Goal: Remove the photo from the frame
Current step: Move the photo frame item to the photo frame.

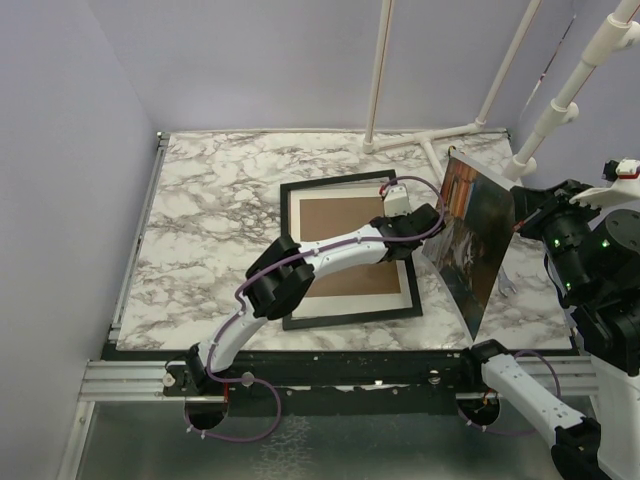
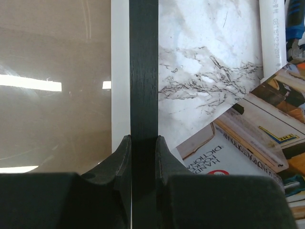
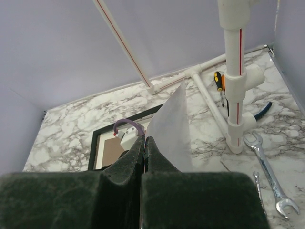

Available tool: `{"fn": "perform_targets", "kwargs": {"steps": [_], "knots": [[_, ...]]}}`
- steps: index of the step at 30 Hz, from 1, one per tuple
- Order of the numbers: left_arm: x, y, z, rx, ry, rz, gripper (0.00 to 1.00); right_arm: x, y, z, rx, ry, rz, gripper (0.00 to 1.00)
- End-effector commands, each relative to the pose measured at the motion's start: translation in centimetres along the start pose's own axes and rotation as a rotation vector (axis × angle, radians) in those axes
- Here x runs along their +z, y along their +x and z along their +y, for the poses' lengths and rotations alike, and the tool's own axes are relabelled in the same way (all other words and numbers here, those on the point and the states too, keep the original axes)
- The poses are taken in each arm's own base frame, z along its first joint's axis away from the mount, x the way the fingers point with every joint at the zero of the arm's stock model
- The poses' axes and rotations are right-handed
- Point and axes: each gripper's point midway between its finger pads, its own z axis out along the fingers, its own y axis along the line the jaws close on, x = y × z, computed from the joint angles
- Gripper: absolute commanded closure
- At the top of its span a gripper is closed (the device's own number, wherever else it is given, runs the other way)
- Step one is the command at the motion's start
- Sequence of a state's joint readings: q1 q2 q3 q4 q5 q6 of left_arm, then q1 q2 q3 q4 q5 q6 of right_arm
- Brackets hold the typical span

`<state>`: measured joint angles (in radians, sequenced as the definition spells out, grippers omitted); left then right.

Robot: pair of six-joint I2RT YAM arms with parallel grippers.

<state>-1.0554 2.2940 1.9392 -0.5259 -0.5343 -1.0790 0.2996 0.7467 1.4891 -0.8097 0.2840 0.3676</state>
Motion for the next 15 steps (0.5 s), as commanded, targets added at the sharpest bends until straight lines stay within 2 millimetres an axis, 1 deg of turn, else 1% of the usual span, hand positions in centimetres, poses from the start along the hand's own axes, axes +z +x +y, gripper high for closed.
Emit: {"fn": "perform_targets", "kwargs": {"steps": [1,2,3,4,5,6,9,11,13,15], "knots": [[0.2,0.6,-2.2,-0.010,0.065,0.010,0.95,-0.3,-0.6,-0.4,-0.008,0.019,-0.024,0.99],[0.3,0.6,-2.0,-0.008,0.059,0.002,0.82,-0.3,-0.6,-0.4,-0.008,0.019,-0.026,0.99],[0.3,0.5,-1.8,-0.005,0.051,-0.004,0.62,-0.3,-0.7,-0.4,-0.008,0.020,-0.027,1.00],[0.3,0.4,-1.5,-0.005,0.047,-0.007,0.48,-0.3,-0.8,-0.4,-0.007,0.020,-0.028,1.00],[0.0,0.2,-1.6,-0.005,0.050,-0.007,0.38,-0.4,-1.0,-0.4,-0.008,0.022,-0.032,0.99],[-0.2,-0.1,-1.7,-0.001,0.055,-0.010,0.33,-0.5,-1.2,-0.4,-0.007,0.023,-0.035,1.00],[-1.4,-1.4,-2.1,0.018,0.079,-0.021,0.31,-0.8,-2.2,-0.3,-0.009,0.024,-0.049,1.00],[-2.6,-2.8,-2.5,0.033,0.106,-0.023,0.31,-1.3,-3.2,-0.2,-0.010,0.029,-0.065,0.99],[-4.2,-4.8,-2.5,0.057,0.132,-0.039,0.31,-1.9,-4.4,-0.1,-0.007,0.030,-0.086,0.99],[-6.0,-7.0,-2.0,0.090,0.157,-0.056,0.30,-2.5,-5.6,0.4,0.003,0.006,-0.109,1.00]]}}
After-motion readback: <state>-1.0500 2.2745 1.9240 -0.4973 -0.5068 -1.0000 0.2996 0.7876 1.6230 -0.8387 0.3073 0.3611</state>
